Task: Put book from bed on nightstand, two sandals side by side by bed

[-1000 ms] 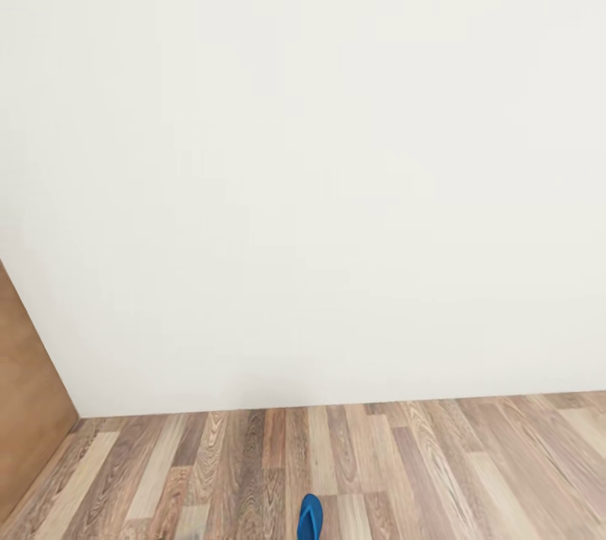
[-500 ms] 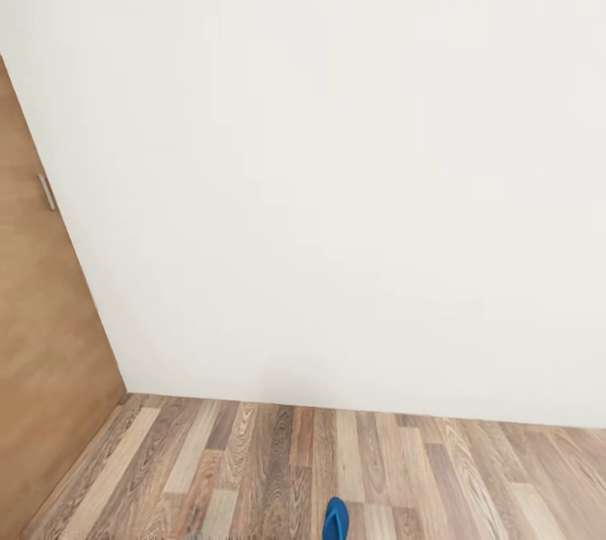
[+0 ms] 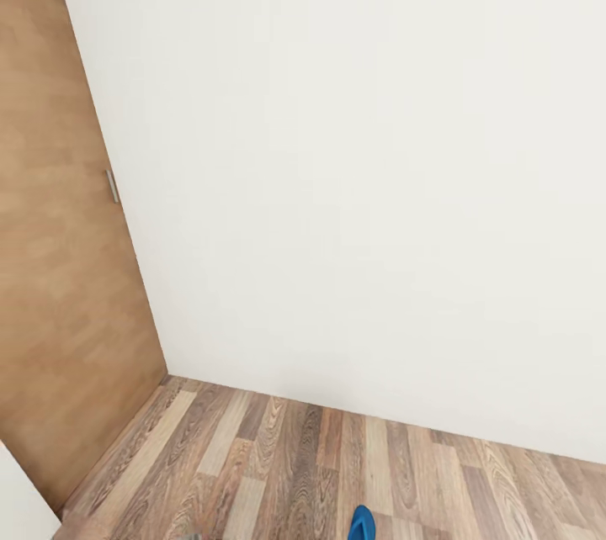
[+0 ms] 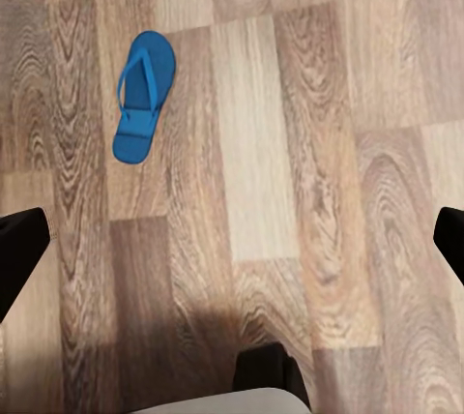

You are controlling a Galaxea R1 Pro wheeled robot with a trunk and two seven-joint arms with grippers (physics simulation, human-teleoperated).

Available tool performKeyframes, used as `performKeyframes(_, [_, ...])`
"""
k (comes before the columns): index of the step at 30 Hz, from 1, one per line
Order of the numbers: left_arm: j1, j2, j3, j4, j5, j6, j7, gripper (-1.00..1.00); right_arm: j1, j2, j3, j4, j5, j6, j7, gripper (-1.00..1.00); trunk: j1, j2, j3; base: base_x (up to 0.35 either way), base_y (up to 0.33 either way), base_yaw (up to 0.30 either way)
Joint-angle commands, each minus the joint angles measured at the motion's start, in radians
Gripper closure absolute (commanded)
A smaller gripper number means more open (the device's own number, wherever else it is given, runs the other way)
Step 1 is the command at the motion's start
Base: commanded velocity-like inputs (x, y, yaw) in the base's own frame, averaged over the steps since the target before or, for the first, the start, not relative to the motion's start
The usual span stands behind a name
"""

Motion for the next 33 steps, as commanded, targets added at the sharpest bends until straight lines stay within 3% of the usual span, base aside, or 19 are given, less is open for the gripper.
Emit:
performKeyframes(1, [-0.001, 0.0, 0.001, 0.002, 0.011, -0.002, -0.008, -1.0, 0.0, -0.001, 0.004, 0.0, -0.01, -0.003, 0.001, -1.0, 0.0, 0.0, -0.001, 0.0, 0.0, 0.292])
performKeyframes(33, [-0.001, 0.0, 0.001, 0.002, 0.011, -0.002, -0.008, -1.0, 0.0, -0.001, 0.005, 0.0, -0.009, -0.005, 0.001, -1.0, 0.0, 0.0, -0.001, 0.0, 0.0, 0.292])
